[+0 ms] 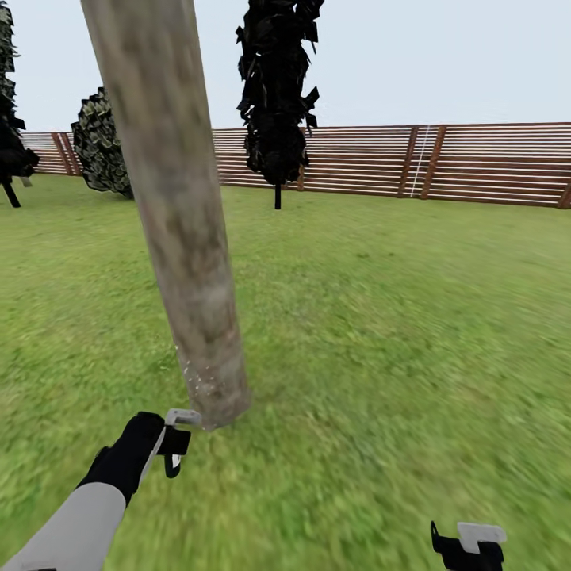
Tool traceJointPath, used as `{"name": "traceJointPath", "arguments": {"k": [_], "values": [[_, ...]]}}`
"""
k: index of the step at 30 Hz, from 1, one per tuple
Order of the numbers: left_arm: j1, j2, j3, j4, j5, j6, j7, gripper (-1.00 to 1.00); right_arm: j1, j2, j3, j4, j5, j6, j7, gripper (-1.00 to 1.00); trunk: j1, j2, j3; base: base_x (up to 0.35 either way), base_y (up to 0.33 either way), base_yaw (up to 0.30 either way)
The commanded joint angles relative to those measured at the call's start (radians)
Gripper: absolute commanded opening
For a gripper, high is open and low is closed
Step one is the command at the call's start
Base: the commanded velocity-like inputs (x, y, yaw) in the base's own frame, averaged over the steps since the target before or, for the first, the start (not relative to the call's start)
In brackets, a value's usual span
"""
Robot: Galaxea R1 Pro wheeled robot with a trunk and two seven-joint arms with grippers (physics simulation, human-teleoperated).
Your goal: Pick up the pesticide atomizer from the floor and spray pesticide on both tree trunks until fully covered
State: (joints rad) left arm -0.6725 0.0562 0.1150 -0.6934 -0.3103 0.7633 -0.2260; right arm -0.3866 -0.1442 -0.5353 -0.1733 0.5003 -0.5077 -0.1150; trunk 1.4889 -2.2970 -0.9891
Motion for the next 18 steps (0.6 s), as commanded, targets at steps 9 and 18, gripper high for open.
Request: {"name": "traceJointPath", "arguments": {"k": [9,18], "values": [[0.072,-0.003,0.104,0.0,-0.003,-0.106,0.007,-1.0,0.0,0.0,0.0,0.0,0.001,0.0,0.001,1.0,0.0,0.0,0.0,0.246,-0.165,0.0],[0.079,-0.011,0.104,0.0,-0.001,-0.108,0.049,-1.0,0.0,0.002,0.0,0.0,0.0,0.0,0.0,1.0,0.0,0.0,0.0,0.152,-0.213,0.066]]}}
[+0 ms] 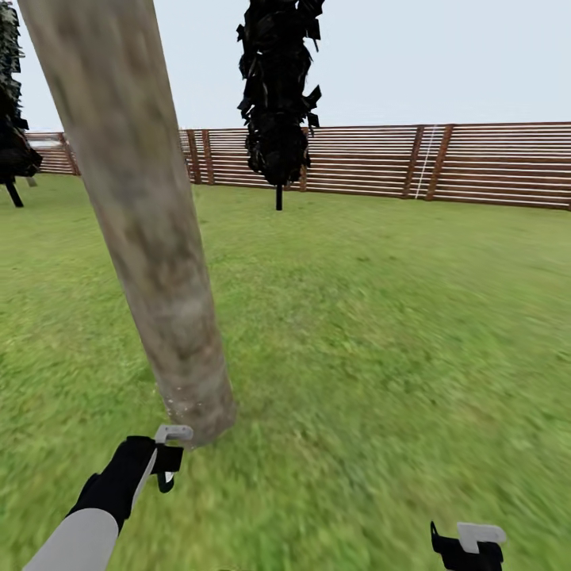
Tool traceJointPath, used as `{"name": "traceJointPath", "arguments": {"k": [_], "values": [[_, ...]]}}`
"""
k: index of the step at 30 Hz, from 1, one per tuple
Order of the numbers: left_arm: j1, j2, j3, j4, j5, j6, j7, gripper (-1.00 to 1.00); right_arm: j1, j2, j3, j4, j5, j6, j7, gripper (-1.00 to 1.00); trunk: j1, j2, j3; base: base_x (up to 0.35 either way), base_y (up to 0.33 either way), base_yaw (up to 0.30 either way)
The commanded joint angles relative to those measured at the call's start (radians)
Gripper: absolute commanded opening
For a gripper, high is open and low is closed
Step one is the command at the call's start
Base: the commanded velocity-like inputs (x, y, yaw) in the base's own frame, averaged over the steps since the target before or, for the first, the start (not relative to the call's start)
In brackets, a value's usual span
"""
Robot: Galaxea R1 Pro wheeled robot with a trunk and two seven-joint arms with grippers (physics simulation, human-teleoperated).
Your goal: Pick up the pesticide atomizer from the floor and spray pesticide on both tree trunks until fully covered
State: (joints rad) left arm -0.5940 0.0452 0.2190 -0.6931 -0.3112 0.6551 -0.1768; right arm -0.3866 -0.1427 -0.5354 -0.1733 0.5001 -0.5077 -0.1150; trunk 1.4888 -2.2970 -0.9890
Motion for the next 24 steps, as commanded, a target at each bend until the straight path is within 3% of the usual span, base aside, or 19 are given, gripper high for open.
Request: {"name": "traceJointPath", "arguments": {"k": [1,13,24], "values": [[0.0,0.0,0.0,0.0,0.0,0.0,0.0,-1.0,0.0,0.0,0.0,0.0,0.0,0.0,0.0,1.0,0.0,0.0,0.0,0.009,-0.274,0.252],[0.0,-0.002,0.0,0.0,0.002,0.001,0.0,-1.0,0.0,0.0,0.0,0.0,0.0,0.0,0.0,1.0,0.0,0.0,0.0,0.001,-0.277,0.273],[0.0,-0.001,0.002,0.0,0.0,0.003,0.0,-1.0,0.0,0.0,0.0,0.0,0.0,0.0,0.0,1.0,0.0,0.0,0.0,0.088,-0.277,0.023]]}}
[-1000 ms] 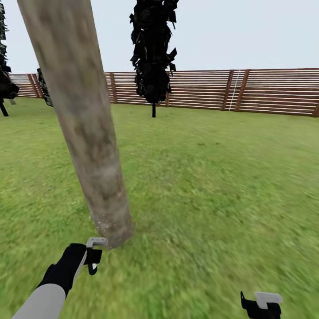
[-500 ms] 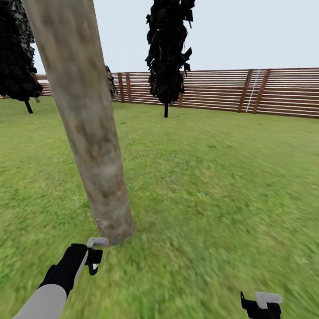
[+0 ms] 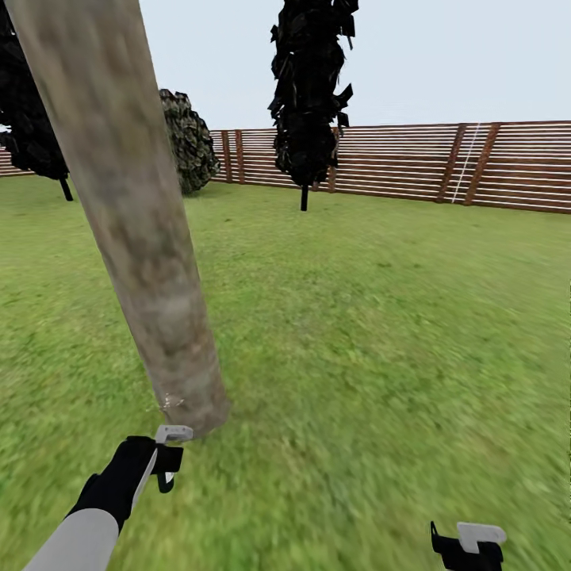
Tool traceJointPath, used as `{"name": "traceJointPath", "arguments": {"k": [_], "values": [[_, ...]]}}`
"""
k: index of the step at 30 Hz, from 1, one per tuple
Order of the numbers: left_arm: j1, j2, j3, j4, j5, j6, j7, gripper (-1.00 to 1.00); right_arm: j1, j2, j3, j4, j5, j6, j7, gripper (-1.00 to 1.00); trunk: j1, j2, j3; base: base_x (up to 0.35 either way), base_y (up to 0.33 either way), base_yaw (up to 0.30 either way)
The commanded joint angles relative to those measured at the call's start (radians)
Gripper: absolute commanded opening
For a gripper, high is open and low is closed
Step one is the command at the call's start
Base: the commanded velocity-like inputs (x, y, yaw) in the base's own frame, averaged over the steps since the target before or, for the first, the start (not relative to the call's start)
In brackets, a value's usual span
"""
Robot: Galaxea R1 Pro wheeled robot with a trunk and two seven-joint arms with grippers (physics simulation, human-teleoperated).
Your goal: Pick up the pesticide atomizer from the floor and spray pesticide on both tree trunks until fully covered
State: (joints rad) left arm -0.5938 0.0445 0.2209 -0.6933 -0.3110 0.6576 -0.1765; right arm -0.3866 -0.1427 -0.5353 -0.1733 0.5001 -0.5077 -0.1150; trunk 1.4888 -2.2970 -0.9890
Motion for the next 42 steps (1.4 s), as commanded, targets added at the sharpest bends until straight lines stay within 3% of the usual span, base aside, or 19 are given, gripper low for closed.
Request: {"name": "traceJointPath", "arguments": {"k": [1,26,34,42], "values": [[0.0,0.0,0.0,0.0,0.0,0.0,0.0,-1.0,0.0,0.0,0.0,0.0,0.0,0.0,0.0,1.0,0.0,0.0,0.0,0.099,-0.277,0.0],[0.0,0.001,0.002,0.0,0.001,0.0,-0.001,-1.0,0.0,0.0,0.0,0.0,0.0,0.0,0.0,1.0,0.0,0.0,0.0,0.046,-0.277,0.245],[0.0,0.001,0.002,0.0,0.001,0.0,-0.001,-1.0,0.0,-0.001,0.0,0.0,0.001,0.0,0.001,1.0,0.0,0.0,0.0,0.075,-0.276,0.036],[0.0,0.005,0.004,0.0,0.001,0.002,-0.001,-1.0,0.0,0.0,0.0,-0.002,0.0,0.0,0.0,1.0,0.0,0.0,0.0,-0.154,-0.158,0.049]]}}
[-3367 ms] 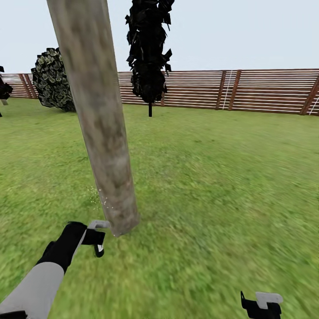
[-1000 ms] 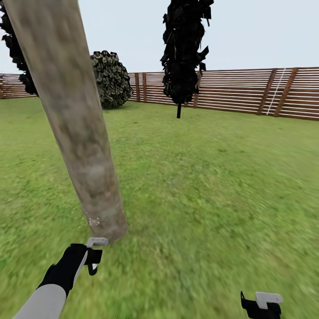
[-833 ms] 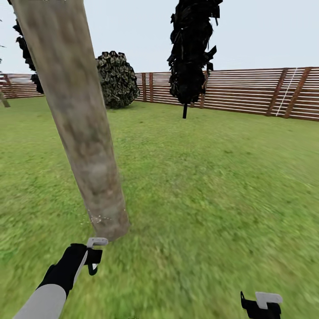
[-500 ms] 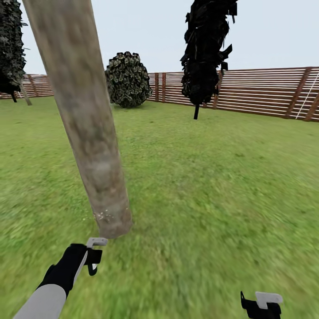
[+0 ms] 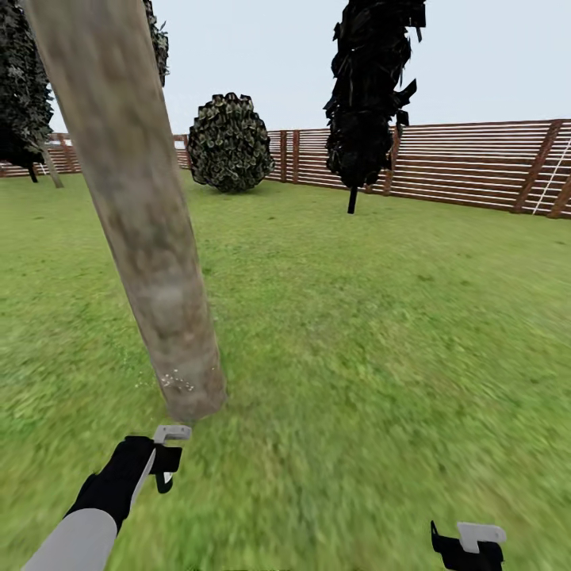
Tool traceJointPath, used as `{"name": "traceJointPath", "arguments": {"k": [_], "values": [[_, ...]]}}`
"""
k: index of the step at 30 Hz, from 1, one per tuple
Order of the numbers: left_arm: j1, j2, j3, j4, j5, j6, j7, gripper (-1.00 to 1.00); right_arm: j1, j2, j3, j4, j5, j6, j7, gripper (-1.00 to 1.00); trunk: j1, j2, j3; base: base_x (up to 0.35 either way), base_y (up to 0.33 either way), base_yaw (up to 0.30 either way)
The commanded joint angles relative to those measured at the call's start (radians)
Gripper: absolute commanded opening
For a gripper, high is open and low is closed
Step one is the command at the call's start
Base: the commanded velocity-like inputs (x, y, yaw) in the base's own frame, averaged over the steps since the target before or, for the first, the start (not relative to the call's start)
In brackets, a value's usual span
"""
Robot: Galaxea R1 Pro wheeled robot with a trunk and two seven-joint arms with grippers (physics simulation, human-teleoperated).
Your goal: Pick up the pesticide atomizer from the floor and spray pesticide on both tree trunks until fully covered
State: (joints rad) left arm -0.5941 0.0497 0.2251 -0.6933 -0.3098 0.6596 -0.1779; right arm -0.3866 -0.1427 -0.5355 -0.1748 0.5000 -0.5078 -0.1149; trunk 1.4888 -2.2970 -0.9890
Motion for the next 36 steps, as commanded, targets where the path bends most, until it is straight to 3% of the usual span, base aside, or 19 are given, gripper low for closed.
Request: {"name": "traceJointPath", "arguments": {"k": [1,5,9,12,13,15,16,18,21,22,26,28,31,33,34,36], "values": [[0.0,0.0,0.0,0.0,0.001,0.0,0.0,-1.0,0.0,0.0,0.0,0.0,0.0,0.0,0.0,1.0,0.0,0.0,0.0,-0.021,-0.015,0.239],[-0.006,-0.005,0.002,-0.013,0.004,0.001,-0.001,-1.0,0.0,0.0,-0.001,0.0,0.0,0.0,0.0,1.0,0.0,0.0,0.0,-0.005,-0.004,0.267],[-0.069,-0.012,-0.004,-0.046,0.005,0.033,-0.011,-1.0,0.0,-0.001,-0.001,0.0,0.0,0.0,0.0,1.0,0.0,0.0,0.0,0.0,0.0,0.136],[-0.103,0.015,-0.003,-0.051,0.003,0.059,-0.015,-1.0,0.0,-0.001,-0.001,0.0,0.0,0.0,0.0,1.0,0.0,0.0,0.0,0.0,0.0,0.014],[-0.115,0.051,-0.002,-0.052,0.005,0.065,-0.021,-1.0,0.0,-0.001,-0.001,0.0,0.0,0.0,0.0,1.0,0.0,0.0,0.0,0.0,0.0,0.003],[-0.121,0.071,-0.007,-0.053,0.005,0.068,-0.051,-1.0,0.0,-0.001,-0.001,0.0,0.0,0.0,0.0,1.0,0.0,0.0,0.0,0.0,0.0,0.001],[-0.134,0.048,-0.032,-0.067,0.002,0.07,-0.111,-1.0,0.0,-0.001,-0.001,0.0,0.0,0.0,0.0,1.0,0.0,0.0,0.0,0.0,0.0,0.0],[-0.146,0.021,-0.07,-0.081,0.001,0.088,-0.136,-1.0,0.0,-0.001,-0.001,0.0,0.0,0.0,0.0,1.0,0.0,0.0,0.0,0.0,0.0,0.0],[-0.176,0.02,-0.088,-0.101,0.001,0.163,-0.145,-1.0,0.0,-0.001,-0.001,0.0,0.0,0.0,0.0,1.0,0.0,0.0,0.0,0.0,0.0,0.0],[-0.183,0.026,-0.09,-0.112,0.0,0.188,-0.147,-1.0,0.0,-0.001,-0.001,0.0,0.0,0.0,0.0,1.0,0.0,0.0,0.0,0.0,0.0,0.0],[-0.191,0.105,-0.088,-0.146,0.004,0.215,-0.154,-1.0,0.0,-0.001,-0.001,0.0,0.0,0.0,0.0,1.0,0.0,0.0,0.0,0.0,0.0,0.0],[-0.191,0.144,-0.086,-0.153,0.004,0.217,-0.215,-1.0,0.0,-0.001,-0.001,0.0,0.0,0.0,0.0,1.0,0.0,0.0,0.0,0.0,0.0,0.0],[-0.191,0.136,-0.092,-0.163,0.001,0.217,-0.271,-1.0,0.0,-0.001,-0.001,0.0,0.0,0.0,0.0,1.0,0.0,0.0,0.0,0.0,0.0,0.0],[-0.191,0.095,-0.097,-0.202,-0.001,0.228,-0.281,-1.0,0.0,-0.001,-0.001,0.0,0.0,0.0,0.0,1.0,0.0,0.0,0.0,0.0,0.0,0.084],[-0.192,0.08,-0.109,-0.236,-0.001,0.254,-0.283,-1.0,0.0,-0.001,-0.001,0.0,0.0,0.0,0.0,1.0,0.0,0.0,0.0,0.0,0.0,0.225],[-0.193,0.079,-0.117,-0.287,-0.001,0.306,-0.284,-1.0,0.0,-0.001,-0.001,0.0,0.0,0.0,0.0,1.0,0.0,0.0,0.0,0.0,0.0,0.256]]}}
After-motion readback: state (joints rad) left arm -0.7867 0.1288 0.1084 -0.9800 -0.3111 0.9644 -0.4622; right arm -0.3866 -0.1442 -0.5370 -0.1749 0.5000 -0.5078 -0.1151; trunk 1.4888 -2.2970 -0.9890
